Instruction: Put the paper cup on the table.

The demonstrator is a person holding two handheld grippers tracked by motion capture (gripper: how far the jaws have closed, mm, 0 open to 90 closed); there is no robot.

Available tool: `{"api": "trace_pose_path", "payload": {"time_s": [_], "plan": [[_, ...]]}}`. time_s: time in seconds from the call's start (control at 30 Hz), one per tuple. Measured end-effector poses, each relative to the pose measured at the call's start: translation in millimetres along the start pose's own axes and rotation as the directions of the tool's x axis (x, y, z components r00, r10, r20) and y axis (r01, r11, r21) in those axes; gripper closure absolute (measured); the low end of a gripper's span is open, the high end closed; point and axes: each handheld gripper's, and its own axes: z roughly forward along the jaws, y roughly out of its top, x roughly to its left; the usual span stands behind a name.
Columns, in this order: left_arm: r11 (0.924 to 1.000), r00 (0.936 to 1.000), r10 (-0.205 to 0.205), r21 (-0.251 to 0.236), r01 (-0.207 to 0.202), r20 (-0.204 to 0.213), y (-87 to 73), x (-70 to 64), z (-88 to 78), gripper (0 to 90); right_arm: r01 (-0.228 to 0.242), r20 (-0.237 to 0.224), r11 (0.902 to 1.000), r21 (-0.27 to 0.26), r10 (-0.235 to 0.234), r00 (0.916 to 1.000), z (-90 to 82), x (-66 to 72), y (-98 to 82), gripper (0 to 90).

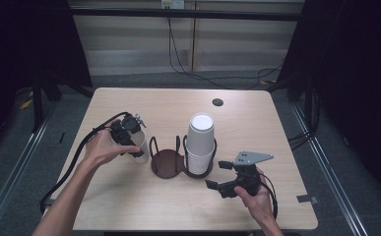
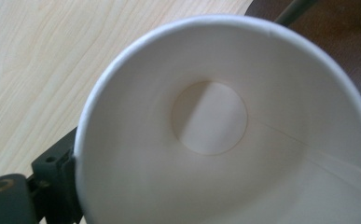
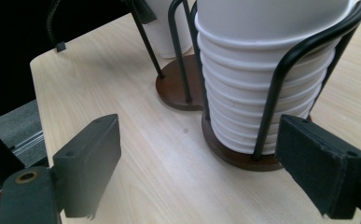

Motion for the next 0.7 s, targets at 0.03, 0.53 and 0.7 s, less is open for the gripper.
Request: {"api": "trace_pose_path", "payload": {"time_s": [0.03, 0.53, 0.7], "plan": [[1.0000, 1.0000, 0.000, 0.000, 0.000, 0.000, 0.0, 0.0, 0.0, 7.4, 0.000, 0.000, 1.0000, 0.000, 0.000, 1.0000, 0.0, 0.0, 0.0, 14.7], [0.9995, 0.9994, -0.024, -0.019, 0.024, 0.025, -6.8, 3.7, 13.0, 8.4, -0.005, 0.001, 0.9999, 0.011, 0.004, 1.0000, 2.0, 0.0, -1.2, 14.6], [0.9994, 0.9994, -0.024, -0.023, 0.024, 0.025, -10.6, 3.2, 14.3, 7.3, -0.009, 0.000, 0.9999, 0.014, 0.009, 1.0000, 2.2, 0.2, -1.3, 14.7]]}}
